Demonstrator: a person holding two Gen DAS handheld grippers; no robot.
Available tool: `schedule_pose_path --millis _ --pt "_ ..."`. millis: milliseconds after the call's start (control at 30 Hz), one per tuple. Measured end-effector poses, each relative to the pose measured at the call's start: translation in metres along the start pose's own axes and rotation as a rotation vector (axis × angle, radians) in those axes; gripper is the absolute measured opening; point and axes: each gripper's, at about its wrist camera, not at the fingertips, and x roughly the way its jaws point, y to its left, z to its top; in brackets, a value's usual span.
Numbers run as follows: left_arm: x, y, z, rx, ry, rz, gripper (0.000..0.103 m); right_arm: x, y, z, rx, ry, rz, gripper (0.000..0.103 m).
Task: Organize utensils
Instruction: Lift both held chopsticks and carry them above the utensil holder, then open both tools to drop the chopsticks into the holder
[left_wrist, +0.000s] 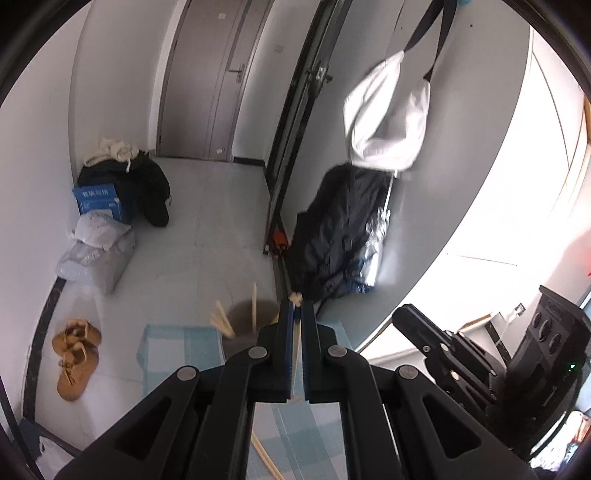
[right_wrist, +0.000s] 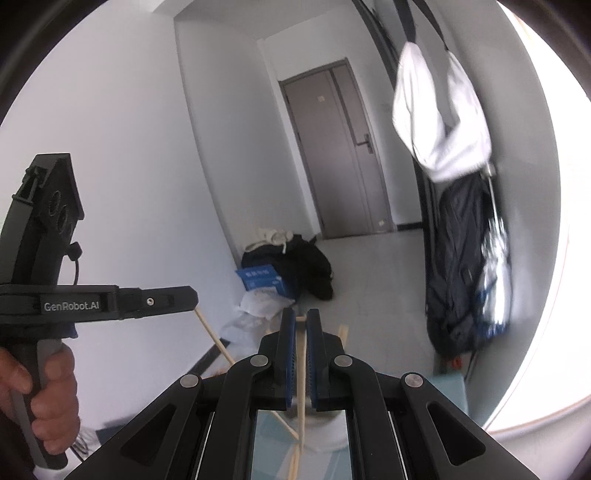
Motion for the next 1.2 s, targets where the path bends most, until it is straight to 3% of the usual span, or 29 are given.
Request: schedule_pose_path --millis 233,500,833,1200 --pt "0.010 0.013 0.031 -0.014 -0.022 0.009 0.000 0.022 0.001 0.047 -0.053 -0.032 0.004 0.005" --pt "0.035 0.029 0.046 -0.003 -0.014 0.049 0.000 0.060 -0.003 0.071 -0.102 -0.054 0.005 0.005" --pt "0.065 0.052 0.044 -0.014 0.015 0.068 0.000 0.111 -0.019 0.057 -0.086 0.019 0.017 0.005" --pt "0.088 0.052 0.029 0.024 0.060 0.058 0.000 0.135 -0.026 0.026 -0.090 0.078 0.012 0.005"
